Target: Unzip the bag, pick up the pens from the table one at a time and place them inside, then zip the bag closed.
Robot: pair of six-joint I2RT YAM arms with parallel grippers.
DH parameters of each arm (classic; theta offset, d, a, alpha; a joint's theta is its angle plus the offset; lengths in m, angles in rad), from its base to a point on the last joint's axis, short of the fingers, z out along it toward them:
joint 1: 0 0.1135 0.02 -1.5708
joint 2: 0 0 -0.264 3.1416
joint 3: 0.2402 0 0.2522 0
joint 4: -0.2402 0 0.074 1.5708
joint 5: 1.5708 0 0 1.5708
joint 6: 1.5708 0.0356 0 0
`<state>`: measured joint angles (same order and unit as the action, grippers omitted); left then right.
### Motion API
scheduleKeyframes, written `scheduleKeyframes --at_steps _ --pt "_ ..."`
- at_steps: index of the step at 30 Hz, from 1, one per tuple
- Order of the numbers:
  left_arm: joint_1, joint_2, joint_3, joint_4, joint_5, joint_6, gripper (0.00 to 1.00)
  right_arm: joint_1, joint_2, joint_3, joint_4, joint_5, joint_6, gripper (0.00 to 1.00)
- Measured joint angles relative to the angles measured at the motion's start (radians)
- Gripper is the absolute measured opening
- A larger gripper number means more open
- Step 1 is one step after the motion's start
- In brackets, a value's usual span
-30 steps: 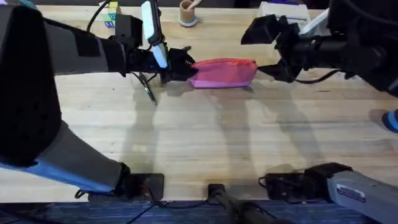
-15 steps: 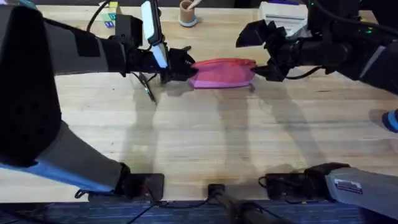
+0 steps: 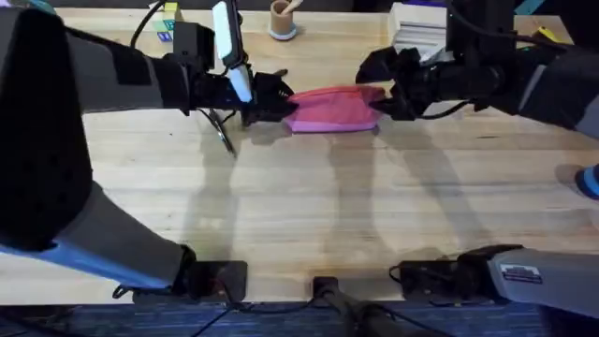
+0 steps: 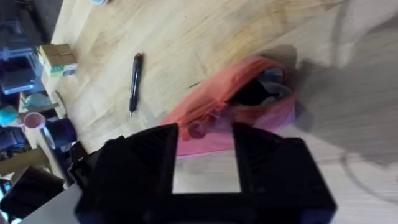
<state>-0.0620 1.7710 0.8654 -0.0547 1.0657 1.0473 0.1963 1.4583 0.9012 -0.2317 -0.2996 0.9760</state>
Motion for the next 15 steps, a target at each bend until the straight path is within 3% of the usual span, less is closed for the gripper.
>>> scheduleKeyframes --at_steps 3,9,15 --pt "0.000 0.000 0.000 0.000 0.000 0.000 0.041 0.000 0.007 0.000 -0.002 0.000 0.008 0.456" --pt "0.000 0.000 0.000 0.000 0.000 0.000 0.041 0.000 0.017 0.000 -0.002 0.000 0.012 0.383" --pt "0.000 0.000 0.000 0.000 0.000 0.000 0.041 0.003 0.017 0.000 -0.008 0.015 0.019 0.209"
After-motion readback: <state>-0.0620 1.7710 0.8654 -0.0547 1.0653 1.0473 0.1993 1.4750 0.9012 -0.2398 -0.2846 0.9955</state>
